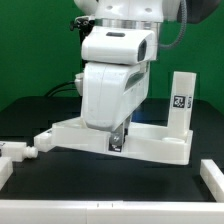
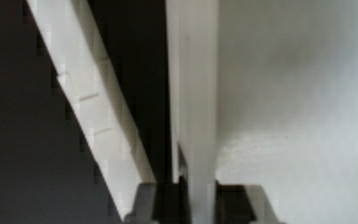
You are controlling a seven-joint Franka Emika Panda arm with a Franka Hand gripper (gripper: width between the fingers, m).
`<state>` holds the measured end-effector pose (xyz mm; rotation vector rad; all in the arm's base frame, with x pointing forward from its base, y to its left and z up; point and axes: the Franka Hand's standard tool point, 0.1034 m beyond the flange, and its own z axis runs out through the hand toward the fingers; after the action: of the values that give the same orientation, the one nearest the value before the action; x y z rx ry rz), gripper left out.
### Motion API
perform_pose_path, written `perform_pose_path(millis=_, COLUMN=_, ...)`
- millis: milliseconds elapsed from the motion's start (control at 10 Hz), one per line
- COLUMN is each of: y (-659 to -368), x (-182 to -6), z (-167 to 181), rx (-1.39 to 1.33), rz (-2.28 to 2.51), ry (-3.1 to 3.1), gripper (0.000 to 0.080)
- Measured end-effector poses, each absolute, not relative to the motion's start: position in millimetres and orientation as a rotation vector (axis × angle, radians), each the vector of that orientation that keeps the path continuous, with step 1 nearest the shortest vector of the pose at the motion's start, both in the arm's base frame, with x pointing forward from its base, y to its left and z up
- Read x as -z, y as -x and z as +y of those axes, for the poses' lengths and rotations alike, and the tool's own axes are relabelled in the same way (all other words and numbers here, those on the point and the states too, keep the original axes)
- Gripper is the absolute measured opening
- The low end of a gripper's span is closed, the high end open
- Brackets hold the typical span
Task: Assemble desk
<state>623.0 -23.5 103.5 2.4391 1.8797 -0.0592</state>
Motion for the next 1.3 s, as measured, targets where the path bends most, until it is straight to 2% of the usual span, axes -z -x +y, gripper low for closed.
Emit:
perform_pose_path(millis=300, y=-622.0, x=-101.7, z=-28.3, rx=0.088, rz=1.927, ry=-2.385, gripper=0.0052)
perform_pose_path(millis=600, y=-633.2, x=-76.5, z=0.6, rx=0.050, rz=2.111, ry=-2.260, gripper=0.0052)
perform_pose_path(millis=700, y=-633.4, x=-71.7, z=0.9, rx=0.030, rz=2.115, ry=-2.257, gripper=0.0052)
perform_pose_path(millis=1300, y=-635.6, x=-64.0, z=-1.5, rx=0.029, rz=2.082, ry=-2.276, gripper=0.0052)
